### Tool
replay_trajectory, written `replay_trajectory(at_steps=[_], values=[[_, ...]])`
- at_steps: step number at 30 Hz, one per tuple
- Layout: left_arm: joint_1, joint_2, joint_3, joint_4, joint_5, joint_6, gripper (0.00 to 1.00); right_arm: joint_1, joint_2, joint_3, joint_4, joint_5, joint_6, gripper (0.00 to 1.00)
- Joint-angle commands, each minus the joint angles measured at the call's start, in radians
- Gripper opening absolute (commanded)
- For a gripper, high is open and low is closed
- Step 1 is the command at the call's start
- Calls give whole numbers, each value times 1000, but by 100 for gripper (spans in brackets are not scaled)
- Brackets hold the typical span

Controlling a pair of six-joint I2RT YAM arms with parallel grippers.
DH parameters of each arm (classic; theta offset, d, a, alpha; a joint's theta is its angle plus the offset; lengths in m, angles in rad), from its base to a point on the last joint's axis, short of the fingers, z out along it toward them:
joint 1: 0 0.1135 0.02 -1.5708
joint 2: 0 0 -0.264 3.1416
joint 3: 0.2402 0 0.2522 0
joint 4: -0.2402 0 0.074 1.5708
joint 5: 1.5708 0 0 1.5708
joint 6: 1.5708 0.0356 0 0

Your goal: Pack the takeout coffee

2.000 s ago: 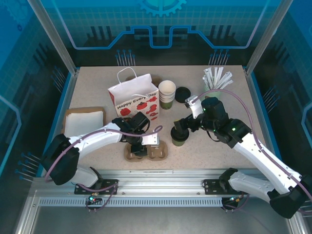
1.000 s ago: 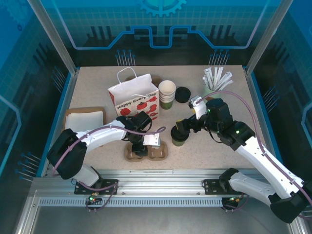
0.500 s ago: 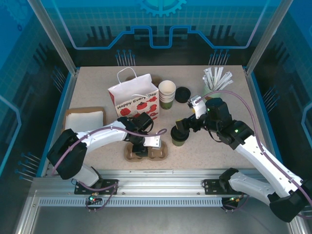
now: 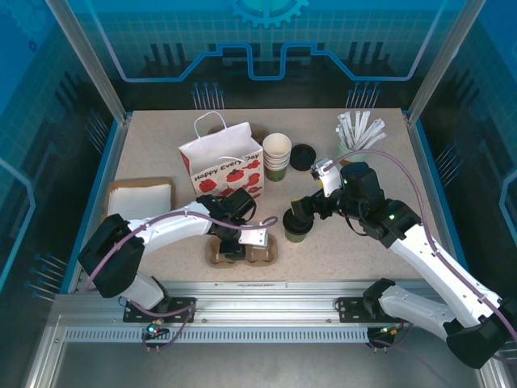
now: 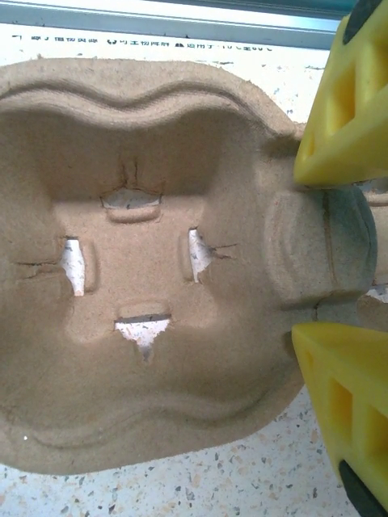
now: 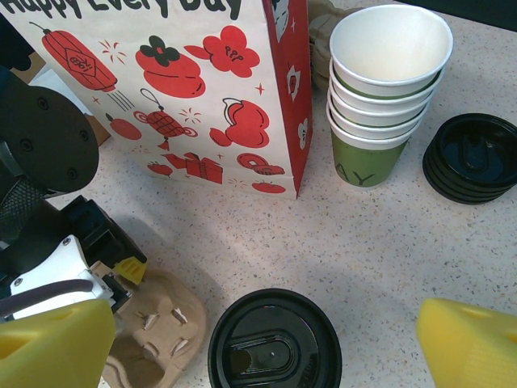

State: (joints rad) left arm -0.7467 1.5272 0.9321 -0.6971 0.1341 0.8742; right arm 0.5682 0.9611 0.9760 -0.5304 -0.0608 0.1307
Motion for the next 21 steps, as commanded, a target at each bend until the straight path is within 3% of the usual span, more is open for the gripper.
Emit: replay_trajectory(at_steps=[1, 21], values=[[-10, 6, -15, 1, -2, 15, 48, -12, 6, -8, 12, -11, 9, 97], [-30, 21, -25, -7, -60, 9, 45, -13, 16, -4, 8, -20, 8, 98]])
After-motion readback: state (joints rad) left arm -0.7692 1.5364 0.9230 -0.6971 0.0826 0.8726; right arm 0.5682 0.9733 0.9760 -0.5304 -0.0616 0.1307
